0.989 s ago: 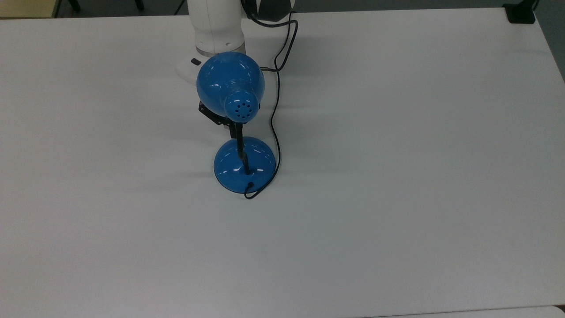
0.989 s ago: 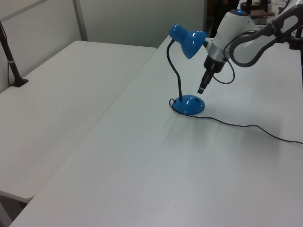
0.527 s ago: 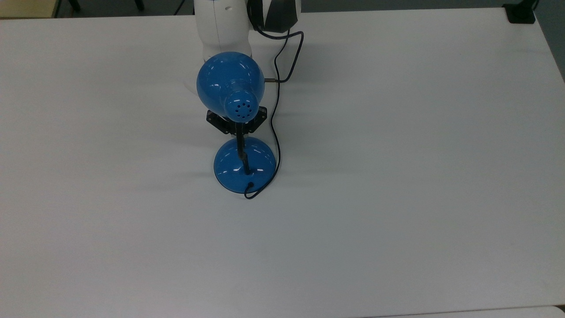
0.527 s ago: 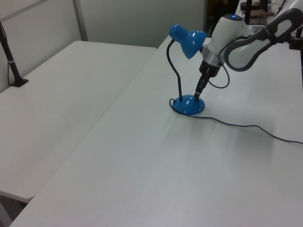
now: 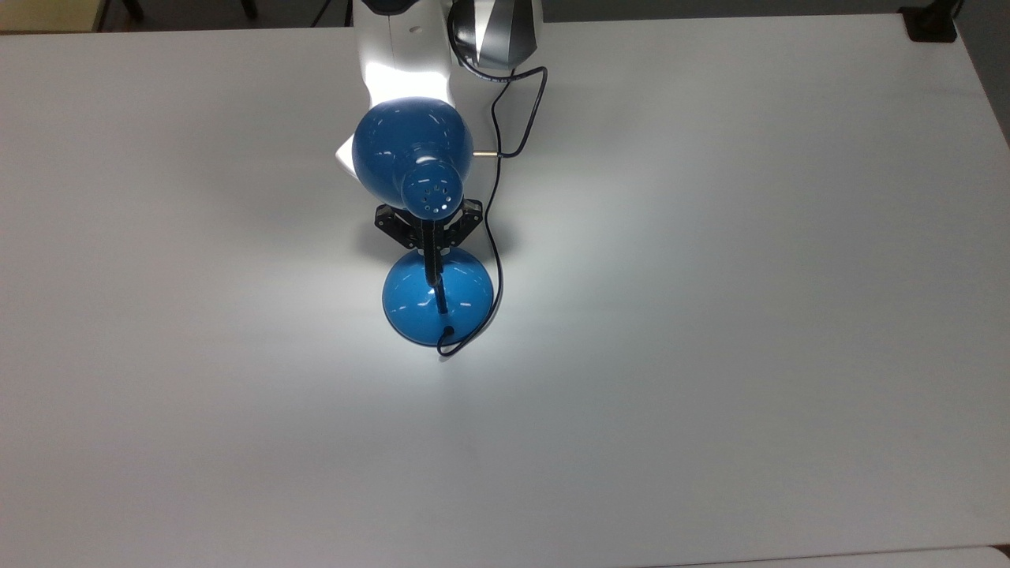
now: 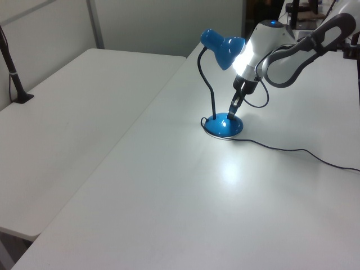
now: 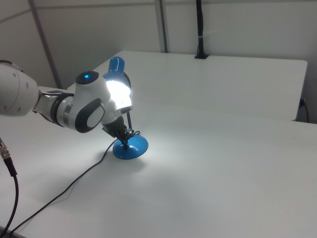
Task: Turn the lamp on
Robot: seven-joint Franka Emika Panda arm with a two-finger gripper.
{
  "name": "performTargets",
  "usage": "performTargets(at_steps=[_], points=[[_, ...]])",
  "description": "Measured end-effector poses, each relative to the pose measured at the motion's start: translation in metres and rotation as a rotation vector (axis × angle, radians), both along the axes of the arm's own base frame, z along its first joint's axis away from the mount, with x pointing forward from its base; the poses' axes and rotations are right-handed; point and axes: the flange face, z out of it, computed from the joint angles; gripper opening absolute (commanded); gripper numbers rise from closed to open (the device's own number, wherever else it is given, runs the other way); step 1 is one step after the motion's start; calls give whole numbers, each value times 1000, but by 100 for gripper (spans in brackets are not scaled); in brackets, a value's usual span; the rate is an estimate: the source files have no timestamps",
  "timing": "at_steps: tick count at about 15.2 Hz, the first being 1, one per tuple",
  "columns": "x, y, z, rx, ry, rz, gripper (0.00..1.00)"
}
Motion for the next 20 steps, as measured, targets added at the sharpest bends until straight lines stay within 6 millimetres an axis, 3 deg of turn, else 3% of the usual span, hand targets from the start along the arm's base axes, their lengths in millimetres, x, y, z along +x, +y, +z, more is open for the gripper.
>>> performTargets(at_steps=[5,9,10,11,12,13,14,15,20], points=[[-4,1,7,0,64,12,0],[-36,-1,41,-59,300,123,0],[-46,-3,53,-71,348,150,6],[-56,-4,68,-76,391,168,18],[-65,-6,83,-78,430,178,47],[-73,-9,100,-76,465,180,59],[-79,-12,120,-73,491,175,88],[-82,-17,140,-70,505,168,100],[-75,-31,220,-67,419,131,100]])
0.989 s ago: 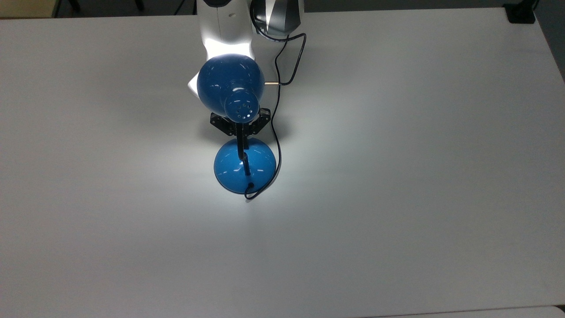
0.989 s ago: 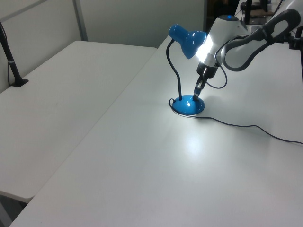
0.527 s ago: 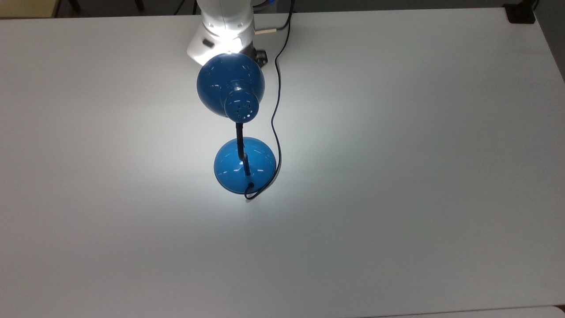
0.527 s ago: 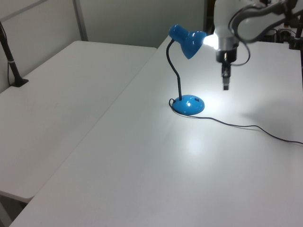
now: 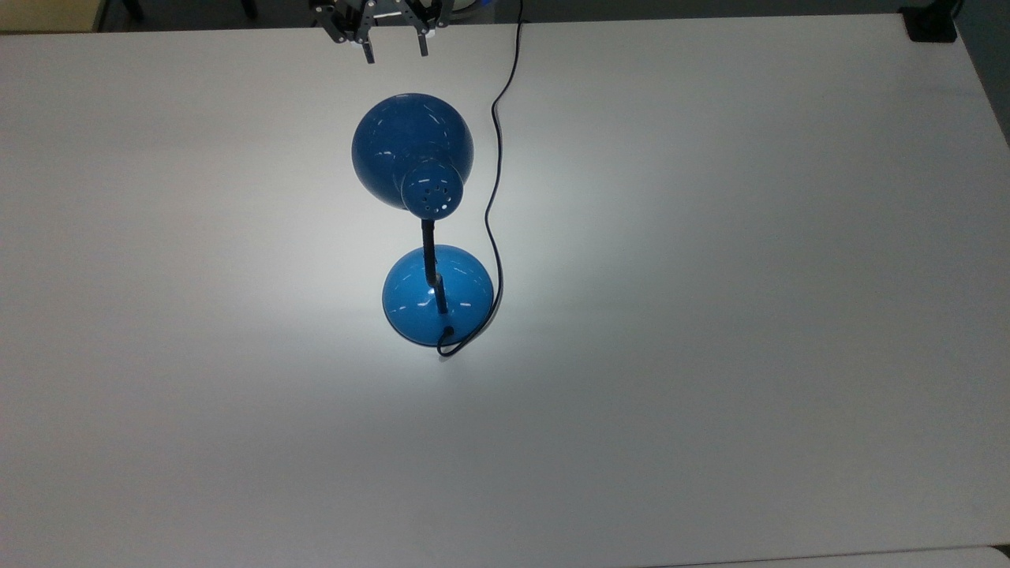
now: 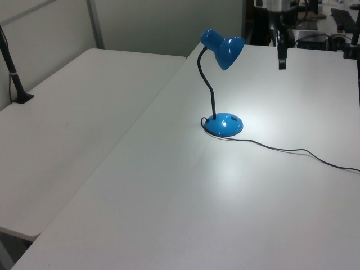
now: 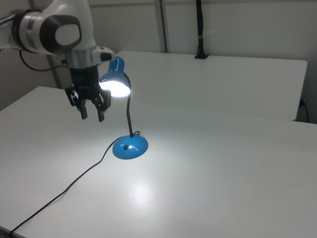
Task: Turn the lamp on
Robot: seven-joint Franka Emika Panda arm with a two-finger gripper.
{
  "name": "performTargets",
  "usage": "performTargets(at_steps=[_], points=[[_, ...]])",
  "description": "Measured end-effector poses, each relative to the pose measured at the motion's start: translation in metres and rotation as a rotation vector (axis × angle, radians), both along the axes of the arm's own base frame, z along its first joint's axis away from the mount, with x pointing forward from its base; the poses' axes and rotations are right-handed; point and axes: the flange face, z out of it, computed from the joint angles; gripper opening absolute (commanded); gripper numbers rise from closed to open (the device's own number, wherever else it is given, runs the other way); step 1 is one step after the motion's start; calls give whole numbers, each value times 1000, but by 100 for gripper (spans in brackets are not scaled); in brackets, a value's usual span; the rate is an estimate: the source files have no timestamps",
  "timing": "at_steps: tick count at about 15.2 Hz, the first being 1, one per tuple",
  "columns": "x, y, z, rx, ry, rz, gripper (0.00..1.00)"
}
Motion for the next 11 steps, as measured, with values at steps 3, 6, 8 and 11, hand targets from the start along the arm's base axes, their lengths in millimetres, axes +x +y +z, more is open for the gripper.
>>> performTargets(at_steps=[3,6,8,11], points=[[7,3,29,-3,-73,-69,100],[17,5,41,-2,-147,-140,100],[20,5,38,-3,-150,-152,100],[23,3,34,-4,-147,-163,100]])
